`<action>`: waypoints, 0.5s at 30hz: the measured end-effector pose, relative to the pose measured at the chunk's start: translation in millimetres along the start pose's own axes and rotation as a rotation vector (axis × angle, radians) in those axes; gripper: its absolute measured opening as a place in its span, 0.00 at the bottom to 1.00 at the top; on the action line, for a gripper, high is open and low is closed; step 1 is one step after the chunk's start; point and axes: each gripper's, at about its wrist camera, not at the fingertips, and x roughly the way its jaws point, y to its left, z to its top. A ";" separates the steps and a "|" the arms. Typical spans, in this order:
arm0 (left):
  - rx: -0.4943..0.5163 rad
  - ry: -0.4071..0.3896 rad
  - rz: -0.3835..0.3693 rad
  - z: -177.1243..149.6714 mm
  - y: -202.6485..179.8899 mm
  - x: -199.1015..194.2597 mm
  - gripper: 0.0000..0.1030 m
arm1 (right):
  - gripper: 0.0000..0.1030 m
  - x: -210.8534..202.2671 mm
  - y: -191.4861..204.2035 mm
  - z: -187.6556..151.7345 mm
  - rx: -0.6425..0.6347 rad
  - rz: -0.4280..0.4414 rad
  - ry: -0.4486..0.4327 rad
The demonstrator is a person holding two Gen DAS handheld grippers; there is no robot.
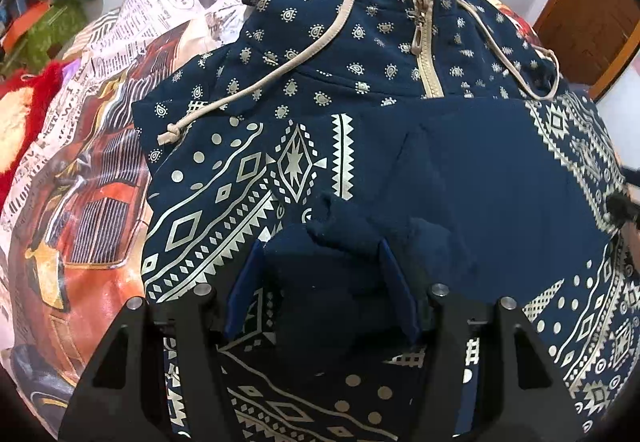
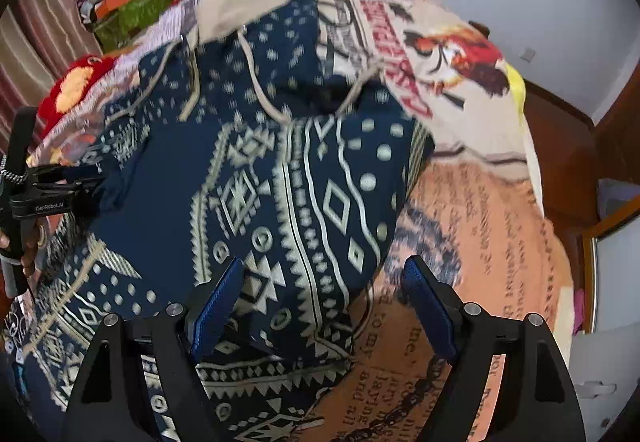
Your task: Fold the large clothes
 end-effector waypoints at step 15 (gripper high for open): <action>-0.005 -0.233 0.059 23.2 20.7 -81.7 0.10 | 0.79 1.4 -3.5 -3.1 0.003 0.015 0.002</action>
